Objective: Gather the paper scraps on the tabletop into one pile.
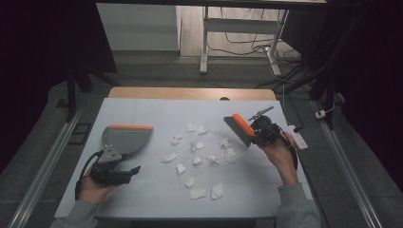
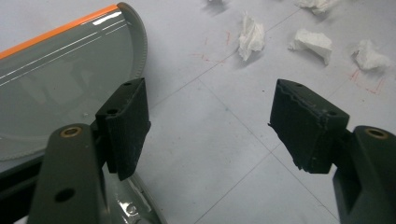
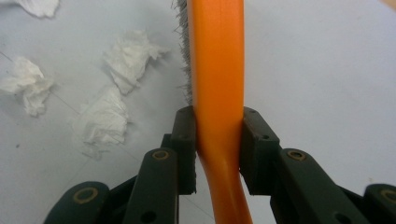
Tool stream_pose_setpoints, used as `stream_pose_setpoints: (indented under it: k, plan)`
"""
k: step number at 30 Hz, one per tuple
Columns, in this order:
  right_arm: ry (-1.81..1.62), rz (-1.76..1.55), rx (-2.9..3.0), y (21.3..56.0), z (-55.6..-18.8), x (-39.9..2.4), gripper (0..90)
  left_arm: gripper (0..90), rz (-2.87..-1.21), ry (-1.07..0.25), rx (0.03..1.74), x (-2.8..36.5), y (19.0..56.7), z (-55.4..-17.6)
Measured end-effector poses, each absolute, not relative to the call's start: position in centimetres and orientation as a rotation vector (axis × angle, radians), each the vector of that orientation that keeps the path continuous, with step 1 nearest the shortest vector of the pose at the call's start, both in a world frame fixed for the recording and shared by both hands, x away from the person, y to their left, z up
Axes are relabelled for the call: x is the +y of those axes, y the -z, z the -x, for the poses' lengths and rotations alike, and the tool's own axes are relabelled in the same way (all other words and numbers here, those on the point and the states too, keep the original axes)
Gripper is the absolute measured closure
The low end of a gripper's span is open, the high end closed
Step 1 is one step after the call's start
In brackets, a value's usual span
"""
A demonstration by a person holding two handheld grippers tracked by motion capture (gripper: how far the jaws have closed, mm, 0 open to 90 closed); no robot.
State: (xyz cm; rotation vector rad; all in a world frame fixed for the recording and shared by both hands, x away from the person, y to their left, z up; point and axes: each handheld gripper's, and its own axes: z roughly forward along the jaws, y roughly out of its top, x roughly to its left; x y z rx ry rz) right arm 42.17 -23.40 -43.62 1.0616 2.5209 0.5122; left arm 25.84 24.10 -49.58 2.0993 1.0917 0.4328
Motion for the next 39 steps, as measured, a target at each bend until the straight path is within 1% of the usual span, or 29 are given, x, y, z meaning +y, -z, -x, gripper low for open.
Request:
stream_pose_setpoints:
  k: [6,10,17,23,27,30,39]
  plan:
    - [-0.366,-1.007,2.521,44.5,-43.7,-21.2,70.0,29.1,-2.1,-0.43,1.094,24.0,49.7,-25.9]
    - [-0.368,-0.972,2.57,44.9,-44.4,-19.5,70.0,29.1,-2.097,-0.434,1.096,24.0,49.7,-25.9]
    - [-0.282,-0.824,2.652,45.0,-43.0,-17.3,70.4,29.7,-2.095,-0.449,1.086,24.0,49.7,-25.8]
    - [-0.388,-0.745,2.794,44.4,-41.4,-16.1,70.3,29.9,-2.086,-0.452,1.086,24.1,49.7,-25.7]
    - [-0.546,-0.752,2.791,43.2,-41.1,-16.2,70.3,30.0,-2.086,-0.452,1.083,24.1,49.6,-25.6]
    - [-0.562,-0.783,2.713,42.5,-41.1,-16.8,70.2,30.2,-2.085,-0.453,1.082,24.1,49.6,-25.6]
    - [-0.58,-0.847,2.652,42.9,-42.0,-18.3,70.2,30.2,-2.084,-0.451,1.085,24.2,49.6,-25.7]
